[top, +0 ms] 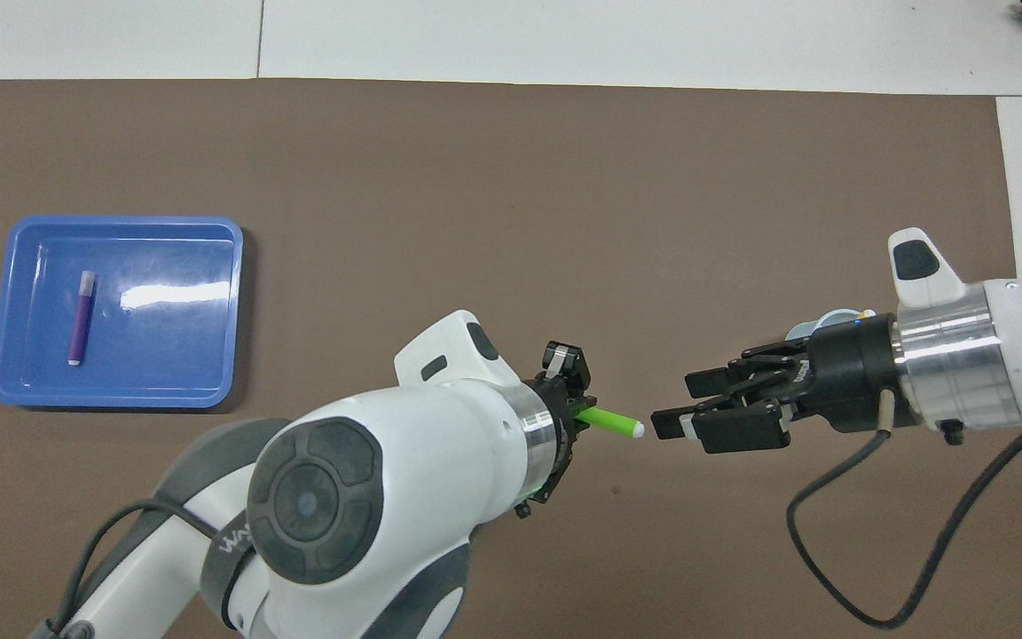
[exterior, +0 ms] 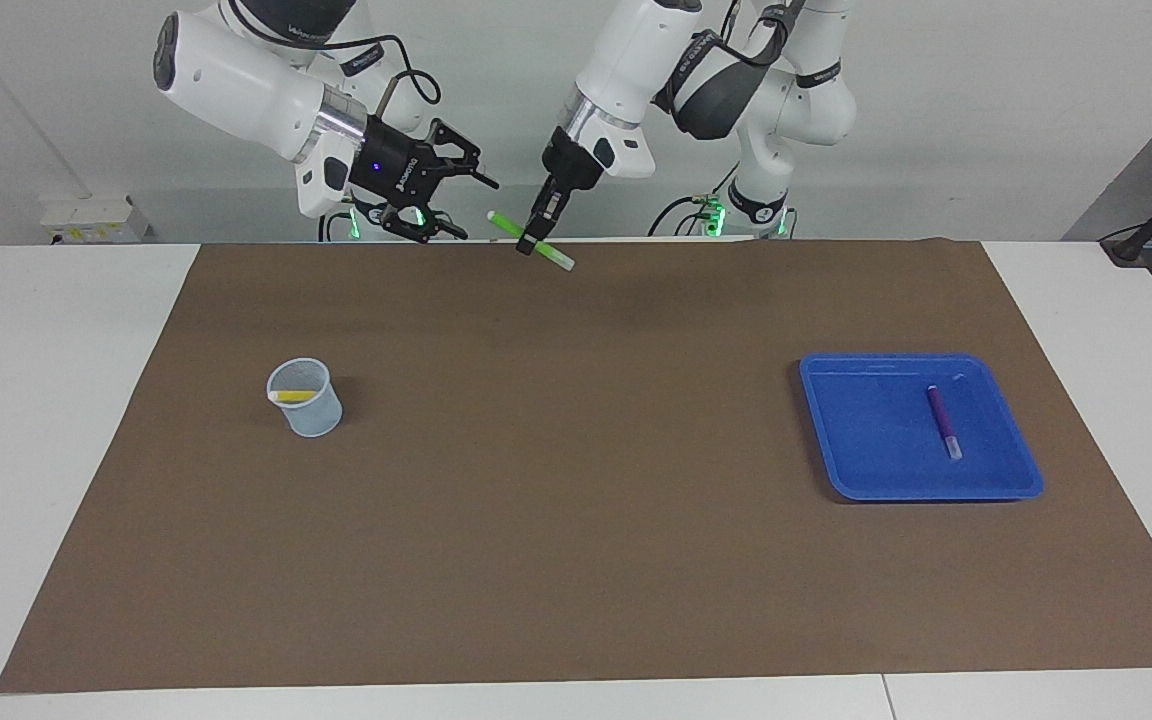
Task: Right arm passes pens to left for tray arrangement
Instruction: 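Open the right gripper and pull the green pen away with the left gripper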
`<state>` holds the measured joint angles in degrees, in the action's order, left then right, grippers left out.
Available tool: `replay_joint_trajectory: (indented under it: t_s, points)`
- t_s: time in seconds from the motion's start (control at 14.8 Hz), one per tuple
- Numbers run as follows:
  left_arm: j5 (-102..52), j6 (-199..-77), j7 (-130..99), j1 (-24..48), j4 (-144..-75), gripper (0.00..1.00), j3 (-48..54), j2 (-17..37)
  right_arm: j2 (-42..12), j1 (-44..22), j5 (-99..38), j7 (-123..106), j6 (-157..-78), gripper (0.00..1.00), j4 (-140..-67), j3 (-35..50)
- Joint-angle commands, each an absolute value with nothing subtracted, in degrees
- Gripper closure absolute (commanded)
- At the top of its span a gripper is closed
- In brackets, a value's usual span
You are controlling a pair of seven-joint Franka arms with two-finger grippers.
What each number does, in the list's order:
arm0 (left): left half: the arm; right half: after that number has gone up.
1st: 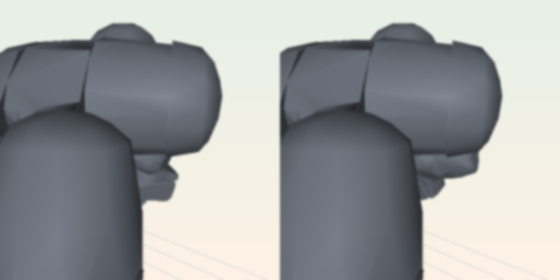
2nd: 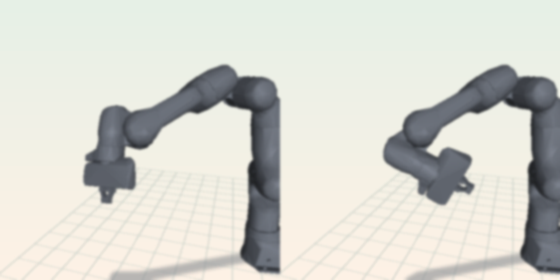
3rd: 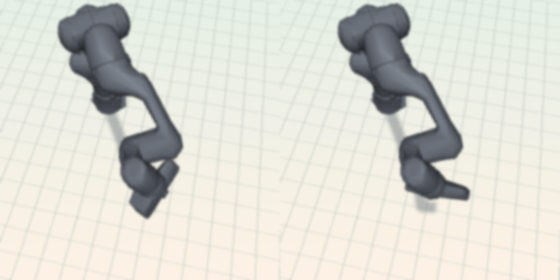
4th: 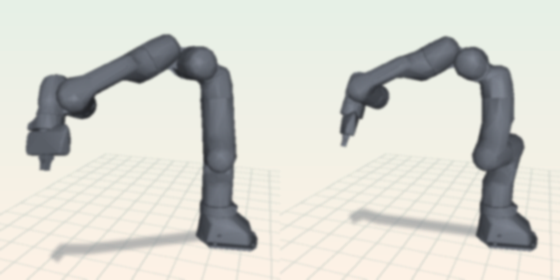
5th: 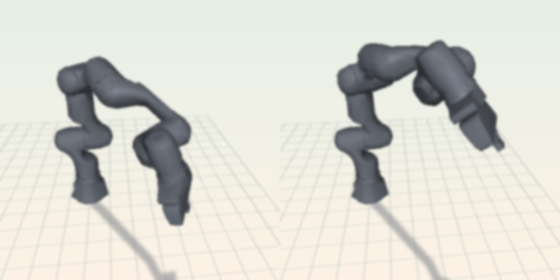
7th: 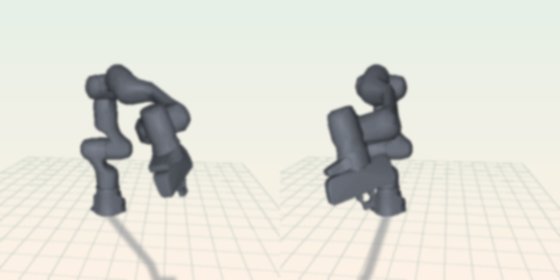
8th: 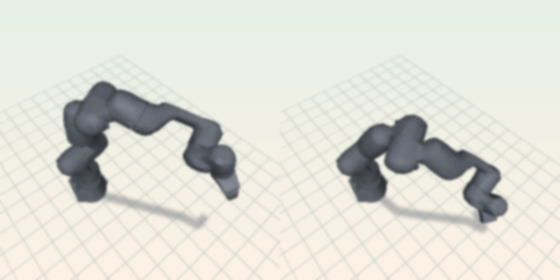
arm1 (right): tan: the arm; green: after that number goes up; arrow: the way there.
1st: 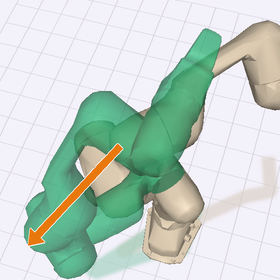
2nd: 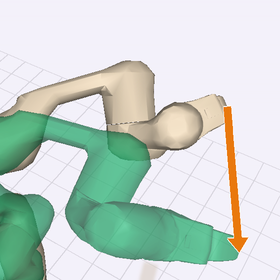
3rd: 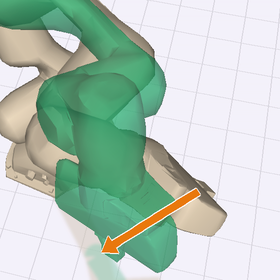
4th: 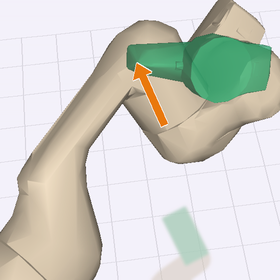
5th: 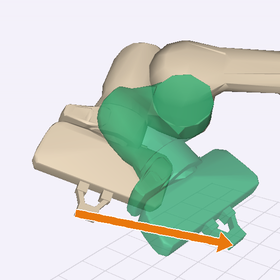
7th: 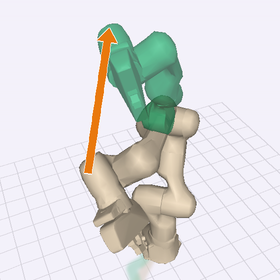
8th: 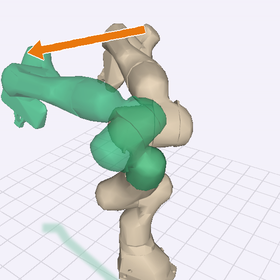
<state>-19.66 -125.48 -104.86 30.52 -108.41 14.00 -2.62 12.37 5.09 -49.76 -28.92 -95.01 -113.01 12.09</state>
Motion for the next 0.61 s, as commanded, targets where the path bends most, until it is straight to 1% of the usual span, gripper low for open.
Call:
replay_joint_trajectory:
  t_s: [0.0,0.07,0.14,0.2,0.34,0.54]
  points:
    - [-19.2,-116.9,-94.2,24.7,-108.8,1.0,14.0,-4.0,13.3,5.8,-44.2,-29.4,-95.7,0.22,-113.8,12.4]
    - [-19.2,-115.3,-92.1,23.6,-108.6,1.0,14.0,-4.0,13.3,5.9,-41.2,-29.4,-95.7,0.15,-113.8,12.4]
    - [-19.2,-114.2,-89.5,22.9,-109.0,1.0,13.8,-4.1,13.3,6.1,-38.3,-29.4,-95.8,0.04,-113.8,12.4]
    - [-19.2,-113.1,-85.1,21.5,-109.7,1.0,13.6,-4.7,13.3,6.3,-35.4,-29.4,-96.1,0.01,-113.8,12.4]
    - [-19.2,-109.8,-72.2,15.2,-112.0,1.0,13.7,-6.1,13.2,6.6,-30.2,-29.3,-97.3,0.01,-113.8,12.3]
    - [-19.2,-103.4,-54.7,5.0,-112.2,1.0,13.6,-6.7,13.2,6.9,-22.8,-29.0,-99.5,0.02,-114.0,12.3]
